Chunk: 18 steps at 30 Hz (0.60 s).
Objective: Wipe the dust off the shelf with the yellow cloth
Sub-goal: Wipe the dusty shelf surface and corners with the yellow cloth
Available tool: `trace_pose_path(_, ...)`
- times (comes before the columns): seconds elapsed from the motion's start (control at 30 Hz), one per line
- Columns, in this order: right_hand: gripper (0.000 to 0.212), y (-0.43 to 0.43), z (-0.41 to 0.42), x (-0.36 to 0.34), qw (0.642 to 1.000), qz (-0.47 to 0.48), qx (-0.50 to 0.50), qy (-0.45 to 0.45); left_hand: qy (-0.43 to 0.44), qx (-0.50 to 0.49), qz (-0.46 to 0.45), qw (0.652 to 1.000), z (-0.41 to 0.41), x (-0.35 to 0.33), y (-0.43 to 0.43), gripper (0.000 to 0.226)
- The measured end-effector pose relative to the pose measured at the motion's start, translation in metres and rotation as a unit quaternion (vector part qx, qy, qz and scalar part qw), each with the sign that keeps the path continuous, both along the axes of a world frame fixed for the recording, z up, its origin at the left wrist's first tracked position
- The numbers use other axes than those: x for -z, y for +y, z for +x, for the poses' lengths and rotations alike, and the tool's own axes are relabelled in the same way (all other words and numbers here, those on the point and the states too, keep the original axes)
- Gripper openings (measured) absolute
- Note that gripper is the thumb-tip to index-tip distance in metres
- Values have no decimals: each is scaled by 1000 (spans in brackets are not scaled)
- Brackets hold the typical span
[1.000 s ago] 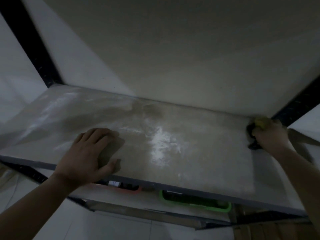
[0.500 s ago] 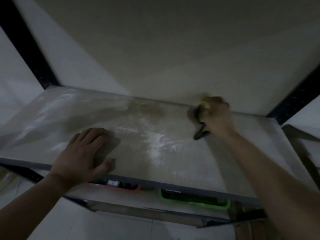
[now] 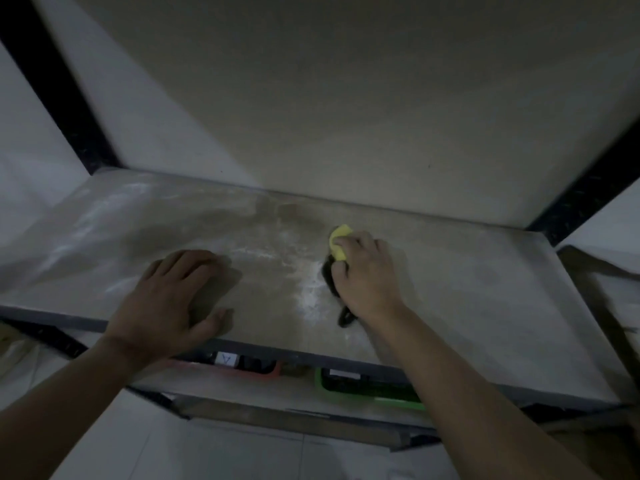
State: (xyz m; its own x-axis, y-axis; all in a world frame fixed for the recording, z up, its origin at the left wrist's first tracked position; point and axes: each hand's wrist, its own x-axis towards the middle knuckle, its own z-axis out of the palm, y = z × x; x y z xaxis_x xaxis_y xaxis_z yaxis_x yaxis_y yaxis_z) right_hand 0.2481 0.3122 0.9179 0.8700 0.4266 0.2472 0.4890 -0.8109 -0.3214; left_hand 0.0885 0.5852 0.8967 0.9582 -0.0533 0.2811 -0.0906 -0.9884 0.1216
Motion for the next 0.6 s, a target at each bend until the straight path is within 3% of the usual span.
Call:
trace_pose_path(0.07,42,-14,11,-12,998,41,0,40,2,-1,-5,1000,0,0,0,89)
trace_pose_path(0.17,44,-68,26,-36,994,84,58,23,7,-4,-1,1000,0,0,-1,80)
trace_pose_path(0.3,35,-137,17,-40,993,19,99,64,8,-5,-5,1000,1,-2,-2,74)
trace_pose_path(0.4,39,-163,-1,-28,988,-7,42,145,9,-8,-5,1000,1,-3,-4,72)
trace_pose_path(0.6,62,-168,-26,-26,975,-17,-84,206,16,-8,-2,1000,-1,-4,-4,74)
